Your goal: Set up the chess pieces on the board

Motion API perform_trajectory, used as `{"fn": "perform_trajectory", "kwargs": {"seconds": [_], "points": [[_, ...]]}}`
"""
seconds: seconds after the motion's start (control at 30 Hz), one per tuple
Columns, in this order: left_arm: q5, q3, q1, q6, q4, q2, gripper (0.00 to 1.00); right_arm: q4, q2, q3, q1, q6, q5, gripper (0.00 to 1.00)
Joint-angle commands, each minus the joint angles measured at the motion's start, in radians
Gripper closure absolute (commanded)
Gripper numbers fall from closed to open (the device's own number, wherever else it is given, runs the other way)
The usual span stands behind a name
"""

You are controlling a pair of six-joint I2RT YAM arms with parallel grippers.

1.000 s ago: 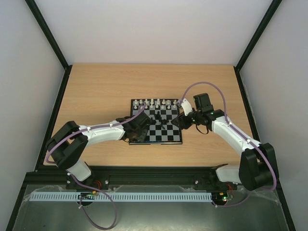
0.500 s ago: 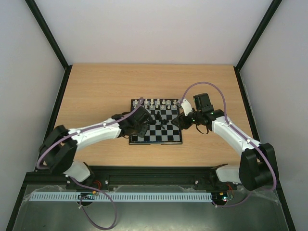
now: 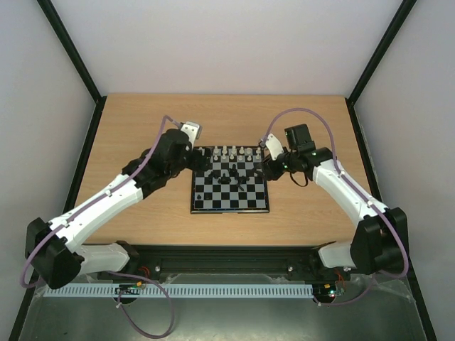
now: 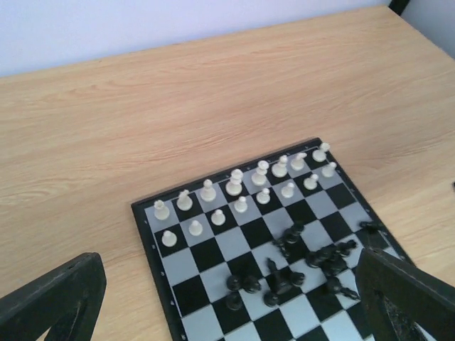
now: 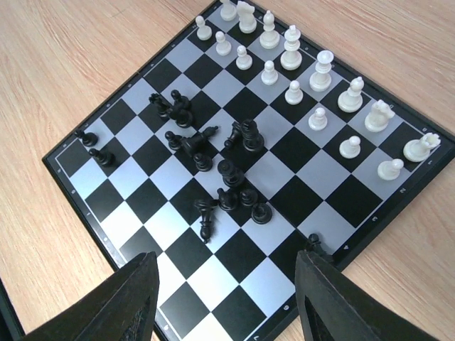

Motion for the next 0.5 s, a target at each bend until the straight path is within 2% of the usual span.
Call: {"fn": "perform_trajectory", "kwargs": {"seconds": [0.0,0.13,0.27,0.37,0.47], "points": [[-0.035,-0.151,0.020,0.061,0.173,-0.073,0.01,-0.119,0.048,0.067,0.027,-0.034,0.033,0.47],[-0.009,-0.269,0.056,0.031,0.272,-0.168,0.01,-0.146,0.097,0.124,0.066,-0.038,0.060,0.47],[-0.212,-0.345,0.058,-0.087,0.303,-0.176,0.01,-0.175,0.169,0.191,0.121,-0.042,0.090,0.49],[-0.219,-0.322,0.059,-0.058,0.286,-0.156,0.01,-0.191,0.227,0.239,0.157,-0.041,0.115,0.51],[-0.248,-0.312,0.091,-0.098,0.268,-0.137,0.01,-0.194,0.281,0.280,0.196,-0.046,0.150,0.56]]}}
